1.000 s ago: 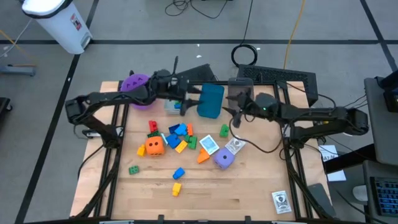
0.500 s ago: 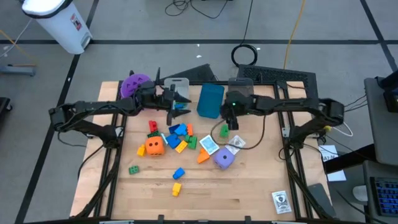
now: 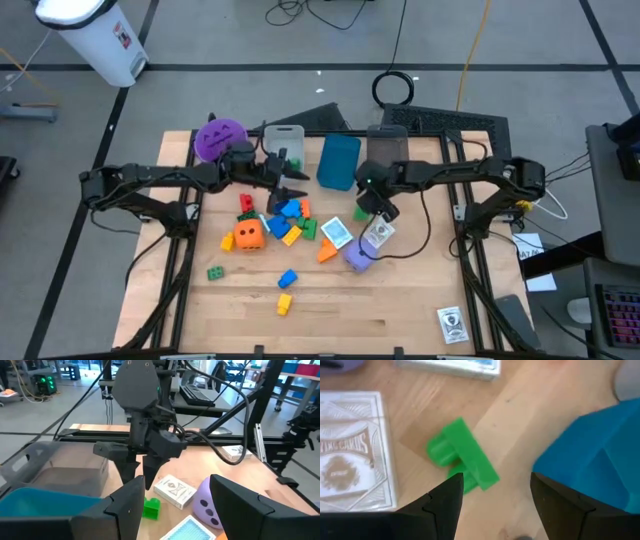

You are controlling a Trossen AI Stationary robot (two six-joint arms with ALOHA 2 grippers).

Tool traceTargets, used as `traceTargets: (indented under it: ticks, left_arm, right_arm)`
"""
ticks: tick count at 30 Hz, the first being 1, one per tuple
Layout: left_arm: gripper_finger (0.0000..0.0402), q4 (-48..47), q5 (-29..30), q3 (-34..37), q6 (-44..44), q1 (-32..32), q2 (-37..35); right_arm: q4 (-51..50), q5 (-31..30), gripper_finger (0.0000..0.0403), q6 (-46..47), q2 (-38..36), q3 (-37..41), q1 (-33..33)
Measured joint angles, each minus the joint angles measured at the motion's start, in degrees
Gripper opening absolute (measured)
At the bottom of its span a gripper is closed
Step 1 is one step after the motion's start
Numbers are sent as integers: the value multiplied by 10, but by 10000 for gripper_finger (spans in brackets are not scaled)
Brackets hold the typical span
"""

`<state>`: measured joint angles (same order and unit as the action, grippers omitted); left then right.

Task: Pick & Place Toys
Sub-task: Put the green game piece into the gray bin

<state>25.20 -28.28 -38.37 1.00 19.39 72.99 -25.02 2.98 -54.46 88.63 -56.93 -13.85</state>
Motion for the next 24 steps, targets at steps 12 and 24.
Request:
traceTargets:
  ticks: [12, 24]
  left_arm:
    - [232, -2, 4, 0, -1, -12, 0]
    - [232, -12, 6, -1, -1, -12, 0]
  right_arm:
    - [32, -31, 221, -48, 66, 1, 20]
    - [42, -30, 198, -47, 81, 2, 21]
